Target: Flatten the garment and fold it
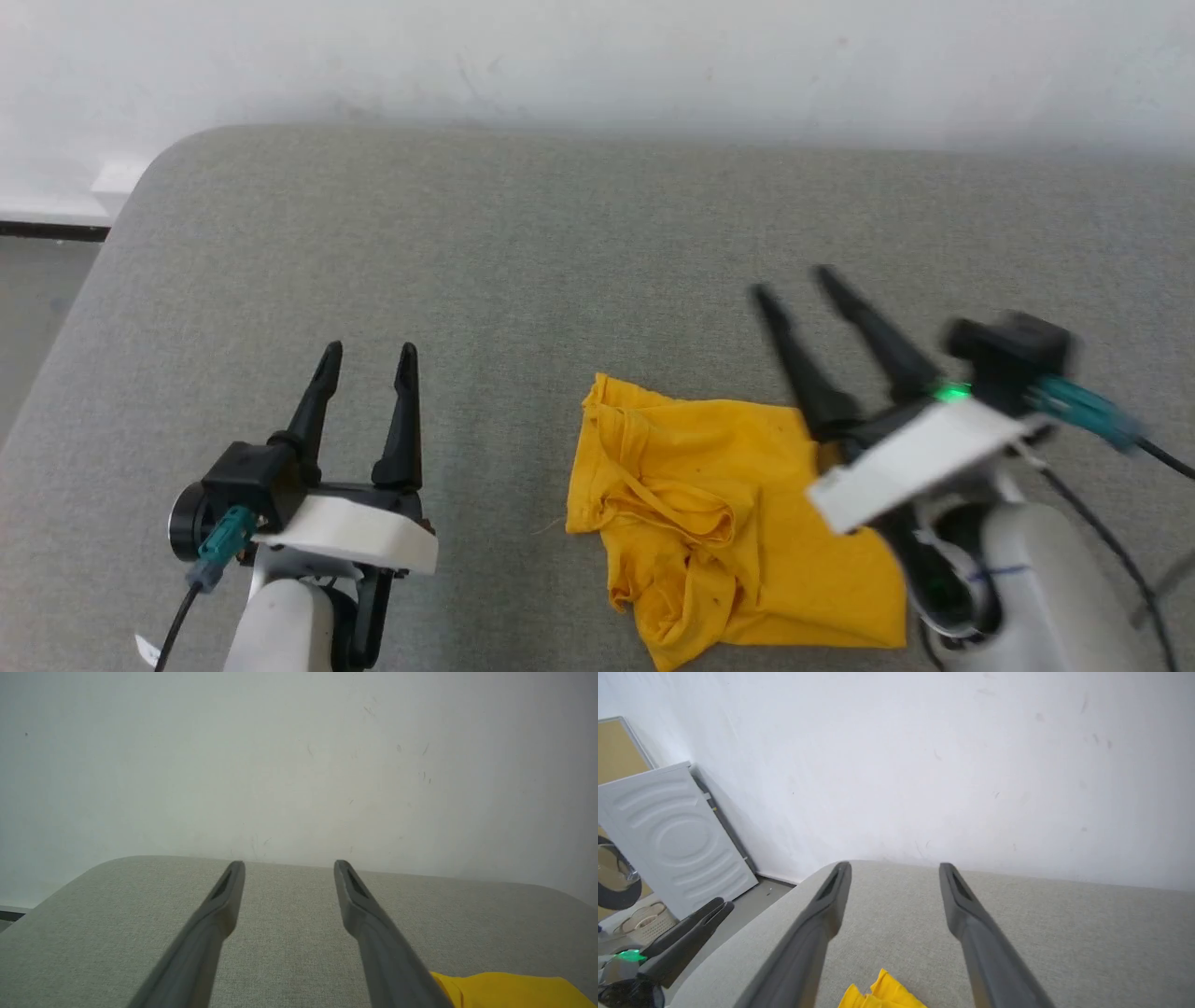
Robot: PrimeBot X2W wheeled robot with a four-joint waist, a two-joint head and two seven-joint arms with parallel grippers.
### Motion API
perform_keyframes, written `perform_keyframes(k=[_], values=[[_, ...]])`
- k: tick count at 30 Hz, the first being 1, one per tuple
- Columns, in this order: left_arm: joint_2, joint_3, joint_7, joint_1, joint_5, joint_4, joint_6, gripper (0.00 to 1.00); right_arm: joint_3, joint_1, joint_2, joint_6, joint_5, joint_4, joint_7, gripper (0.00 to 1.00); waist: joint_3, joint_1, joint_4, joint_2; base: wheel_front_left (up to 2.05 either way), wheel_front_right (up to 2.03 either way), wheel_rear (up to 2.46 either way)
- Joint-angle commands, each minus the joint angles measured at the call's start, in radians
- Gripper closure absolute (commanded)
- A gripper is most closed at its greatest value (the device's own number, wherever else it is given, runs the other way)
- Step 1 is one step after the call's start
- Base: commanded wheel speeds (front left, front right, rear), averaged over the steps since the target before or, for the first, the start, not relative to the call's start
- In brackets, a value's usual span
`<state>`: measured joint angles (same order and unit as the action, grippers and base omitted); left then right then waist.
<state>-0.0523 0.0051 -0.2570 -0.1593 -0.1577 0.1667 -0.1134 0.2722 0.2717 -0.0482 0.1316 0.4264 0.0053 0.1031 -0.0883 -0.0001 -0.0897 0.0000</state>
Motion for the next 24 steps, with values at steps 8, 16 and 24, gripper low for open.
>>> perform_keyframes(k=[8, 16, 24], values=[[0.002, 0.009, -0.005, 0.013, 0.007, -0.018, 0.003, 0.0, -0.278, -0.205, -0.002, -0.001, 0.012, -0.029, -0.126, 0.0, 0.01, 0.0001, 0.033, 0.0, 0.0, 0.0, 0.0], [0.002, -0.005, -0.005, 0.012, 0.004, -0.011, -0.002, 0.0, -0.353, -0.277, -0.002, -0.001, 0.008, 0.11, 0.004, 0.0, 0.004, 0.0001, 0.04, 0.0, 0.0, 0.0, 0.0], [0.002, -0.012, -0.005, 0.015, 0.001, -0.009, -0.002, 0.0, -0.323, -0.254, -0.002, -0.001, 0.121, 0.269, 0.127, 0.0, 0.003, 0.0001, 0.031, 0.0, 0.0, 0.0, 0.0]])
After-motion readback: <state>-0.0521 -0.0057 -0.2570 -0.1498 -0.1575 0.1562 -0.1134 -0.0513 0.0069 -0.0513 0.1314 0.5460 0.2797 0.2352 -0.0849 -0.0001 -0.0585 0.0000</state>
